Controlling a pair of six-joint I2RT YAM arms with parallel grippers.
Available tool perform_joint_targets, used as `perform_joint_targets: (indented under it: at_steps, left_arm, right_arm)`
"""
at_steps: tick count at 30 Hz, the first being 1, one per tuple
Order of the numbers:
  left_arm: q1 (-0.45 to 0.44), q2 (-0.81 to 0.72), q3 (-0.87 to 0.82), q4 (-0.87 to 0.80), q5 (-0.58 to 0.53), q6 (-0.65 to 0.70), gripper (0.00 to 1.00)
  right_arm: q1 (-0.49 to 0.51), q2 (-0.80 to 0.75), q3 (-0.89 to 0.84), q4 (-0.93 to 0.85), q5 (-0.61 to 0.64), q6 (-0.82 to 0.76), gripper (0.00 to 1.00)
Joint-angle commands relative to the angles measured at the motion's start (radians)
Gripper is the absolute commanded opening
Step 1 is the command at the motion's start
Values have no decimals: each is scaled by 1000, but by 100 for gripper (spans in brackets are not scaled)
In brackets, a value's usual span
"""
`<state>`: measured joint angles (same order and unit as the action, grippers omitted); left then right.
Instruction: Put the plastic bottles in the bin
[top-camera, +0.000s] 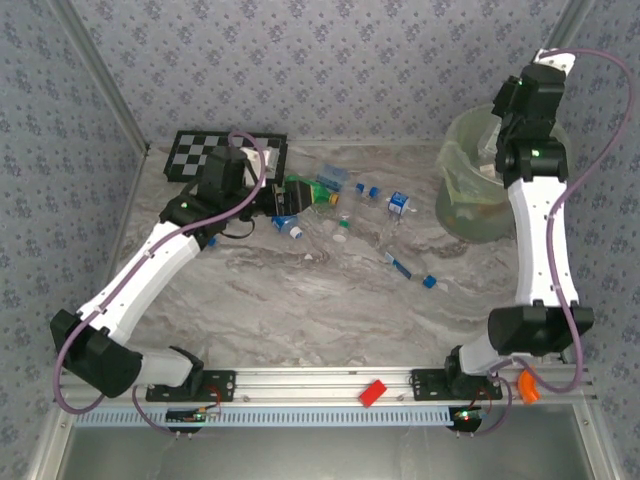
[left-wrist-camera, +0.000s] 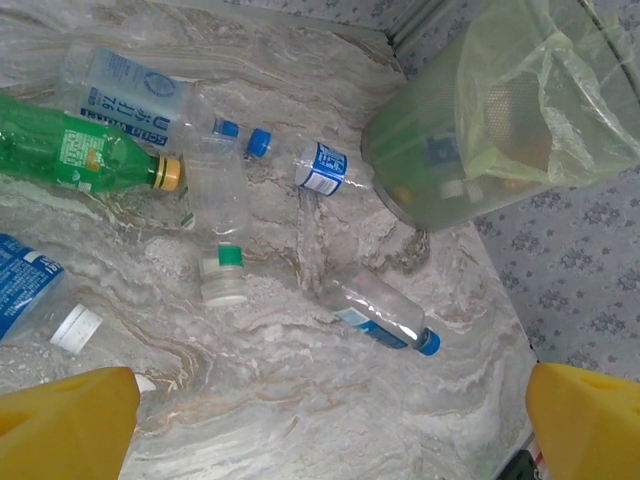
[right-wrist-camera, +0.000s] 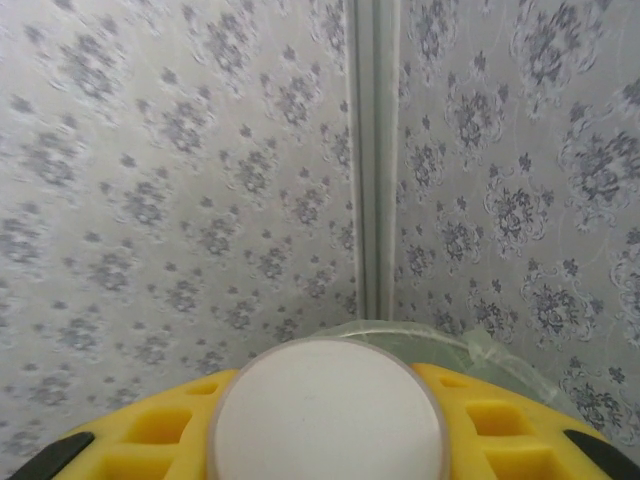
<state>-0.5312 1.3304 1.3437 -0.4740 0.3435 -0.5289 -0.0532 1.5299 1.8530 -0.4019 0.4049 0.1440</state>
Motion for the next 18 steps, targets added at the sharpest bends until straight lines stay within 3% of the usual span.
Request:
perform_joint_targets:
  at_steps: [1,8,16,18]
  left_arm:
    - [-1,10,44,7,-27,7,99]
    - [12,36,63,1,-44,0,99]
    - [14,57,84,-2,-54,-14,99]
    - [14,54,79,-3,-61,-19,99]
  right_arm:
    - [-54,71,32,66,3,3,26]
    - [-88,212,88,18,-103,58,26]
    - [-104,358,232,-174,-213,155,26]
    - [-112,377,252,-195,-239,180,34]
